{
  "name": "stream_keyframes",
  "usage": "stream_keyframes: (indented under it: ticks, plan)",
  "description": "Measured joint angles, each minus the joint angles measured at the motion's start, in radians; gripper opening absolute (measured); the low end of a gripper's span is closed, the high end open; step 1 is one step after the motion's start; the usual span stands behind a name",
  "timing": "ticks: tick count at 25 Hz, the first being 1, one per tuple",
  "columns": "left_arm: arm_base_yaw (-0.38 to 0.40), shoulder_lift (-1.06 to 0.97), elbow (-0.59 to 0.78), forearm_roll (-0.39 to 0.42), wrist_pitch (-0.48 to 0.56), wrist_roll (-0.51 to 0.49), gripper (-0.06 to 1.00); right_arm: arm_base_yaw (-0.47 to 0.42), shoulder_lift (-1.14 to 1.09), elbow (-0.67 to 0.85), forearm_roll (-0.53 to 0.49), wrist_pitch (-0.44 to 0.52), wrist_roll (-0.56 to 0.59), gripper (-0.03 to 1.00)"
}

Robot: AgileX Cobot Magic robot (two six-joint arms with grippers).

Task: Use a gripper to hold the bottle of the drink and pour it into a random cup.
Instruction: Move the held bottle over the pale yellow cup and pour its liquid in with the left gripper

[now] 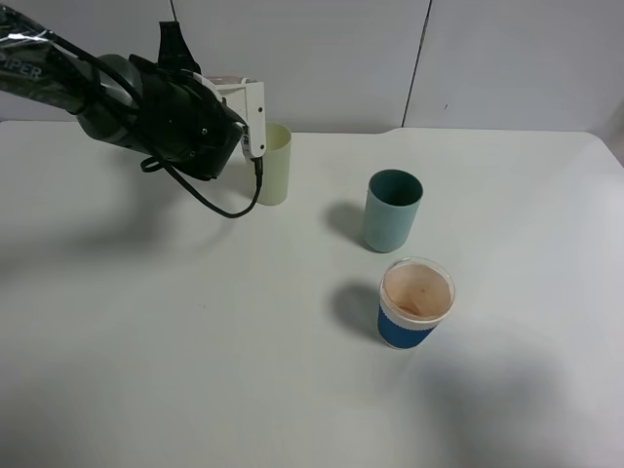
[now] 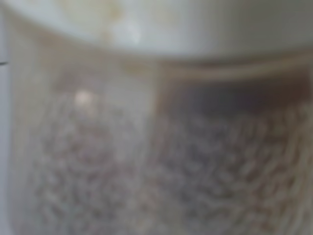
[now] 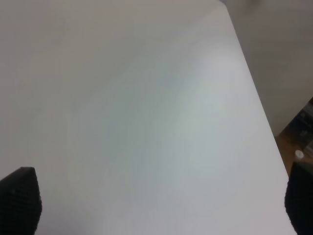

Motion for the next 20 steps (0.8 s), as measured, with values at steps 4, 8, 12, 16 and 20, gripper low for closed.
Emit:
stream_keyframes:
  ticks: [4, 8, 12, 16, 20]
  plan:
    - [0.000, 0.000, 0.000, 0.002, 0.035, 0.007, 0.32, 0.000, 0.000, 0.000, 0.000, 0.000, 0.000, 0.99]
    - [0.000, 0.000, 0.000, 0.002, 0.054, 0.009, 0.32, 0.000, 0.000, 0.000, 0.000, 0.000, 0.000, 0.99]
    - [0.000, 0.000, 0.000, 0.002, 0.056, 0.010, 0.32, 0.000, 0.000, 0.000, 0.000, 0.000, 0.000, 0.99]
    - [0.000, 0.000, 0.000, 0.002, 0.060, 0.031, 0.32, 0.000, 0.000, 0.000, 0.000, 0.000, 0.000, 0.99]
    - [0.000, 0.000, 0.000, 0.002, 0.069, 0.041, 0.32, 0.000, 0.000, 0.000, 0.000, 0.000, 0.000, 0.99]
